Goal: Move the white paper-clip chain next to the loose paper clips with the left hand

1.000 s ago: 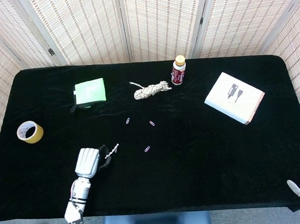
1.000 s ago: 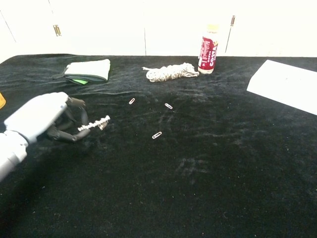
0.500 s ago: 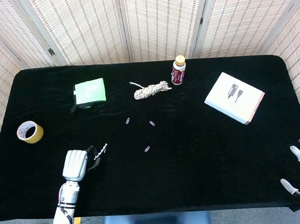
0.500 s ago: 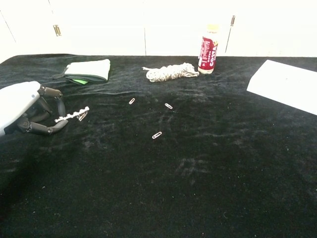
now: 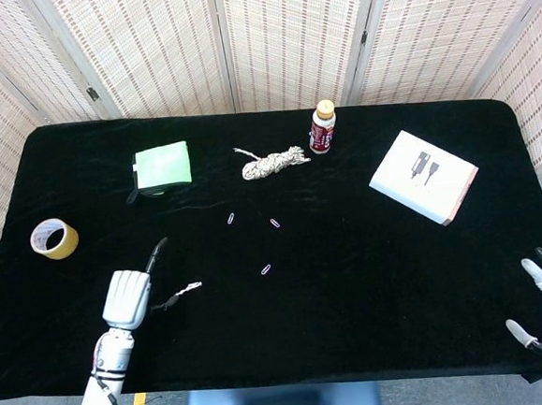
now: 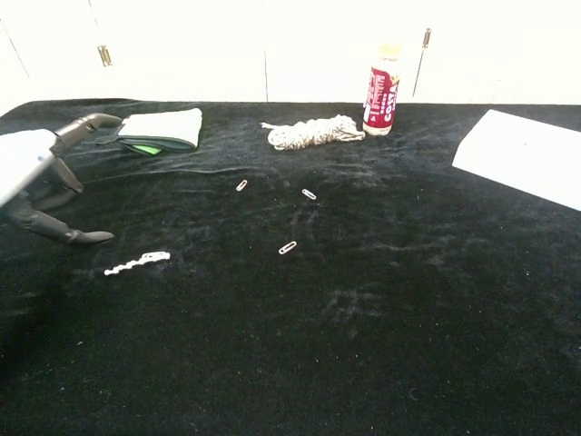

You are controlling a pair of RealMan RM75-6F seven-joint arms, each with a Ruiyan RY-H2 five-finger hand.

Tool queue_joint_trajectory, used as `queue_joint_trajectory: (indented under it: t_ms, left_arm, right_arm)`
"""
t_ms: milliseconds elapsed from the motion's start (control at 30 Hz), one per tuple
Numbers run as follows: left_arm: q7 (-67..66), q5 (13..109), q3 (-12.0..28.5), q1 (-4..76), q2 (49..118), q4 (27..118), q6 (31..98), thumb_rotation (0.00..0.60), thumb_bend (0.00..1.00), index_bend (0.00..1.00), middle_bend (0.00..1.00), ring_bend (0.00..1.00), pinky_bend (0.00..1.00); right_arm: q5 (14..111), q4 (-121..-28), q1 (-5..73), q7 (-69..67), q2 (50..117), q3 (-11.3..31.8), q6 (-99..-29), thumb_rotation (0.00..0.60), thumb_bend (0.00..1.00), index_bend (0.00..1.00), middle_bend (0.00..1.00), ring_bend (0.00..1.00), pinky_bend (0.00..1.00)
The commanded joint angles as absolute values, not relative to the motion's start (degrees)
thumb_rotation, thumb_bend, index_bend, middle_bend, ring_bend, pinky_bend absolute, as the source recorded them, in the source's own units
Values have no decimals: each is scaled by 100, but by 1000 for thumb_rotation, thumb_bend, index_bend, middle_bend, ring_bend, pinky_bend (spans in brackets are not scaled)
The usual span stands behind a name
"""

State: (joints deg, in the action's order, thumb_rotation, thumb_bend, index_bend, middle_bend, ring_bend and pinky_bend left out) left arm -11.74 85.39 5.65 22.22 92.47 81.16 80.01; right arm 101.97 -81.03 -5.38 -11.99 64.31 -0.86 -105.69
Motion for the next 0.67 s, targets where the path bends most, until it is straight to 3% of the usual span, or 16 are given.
queue_joint_trajectory:
  t_ms: [33, 67, 133, 167, 333, 500, 667]
  left_arm:
    - [-1174, 8995, -128, 1983, 7873, 8960, 7908, 600, 152, 7, 347, 429, 523]
    - [-1285, 8992, -229, 1882, 7580, 9140, 7959, 600, 152, 16, 165, 235, 309]
    - [-1414, 9040, -370, 1576, 7154, 9346, 8343, 600, 152, 30, 14, 47, 87]
    - [-1376, 9078, -418, 1422, 7054, 9346, 8565, 600, 152, 30, 0, 10, 27]
    - [-998, 9126, -648, 559, 6853, 9018, 9617, 600, 152, 35, 0, 0, 0]
    - [-895, 9408, -797, 418, 6741, 8960, 9655, 600, 150, 48, 0, 0, 0]
    - [-786, 9198, -661, 374, 6663, 9038, 9510, 600, 151, 45, 0, 0, 0]
  right_arm:
    - [10127, -8216, -454, -1071, 6401, -92, -10358, 600, 221, 0, 0, 0, 0]
    - [10104, -8243, -434, -1028, 6402, -90, -10295, 600, 221, 0, 0, 0, 0]
    - [10075, -8305, -390, -915, 6409, -91, -10171, 600, 221, 0, 0, 0, 0]
    - [10059, -8332, -373, -852, 6417, -89, -10118, 600, 221, 0, 0, 0, 0]
    - [9934, -8592, -302, -462, 6449, -125, -9761, 600, 221, 0, 0, 0, 0]
    - [9996, -8750, -244, -61, 6528, -135, -9633, 600, 221, 0, 0, 0, 0]
    - [10039, -8818, -184, 158, 6569, -182, -9468, 600, 221, 0, 0, 0, 0]
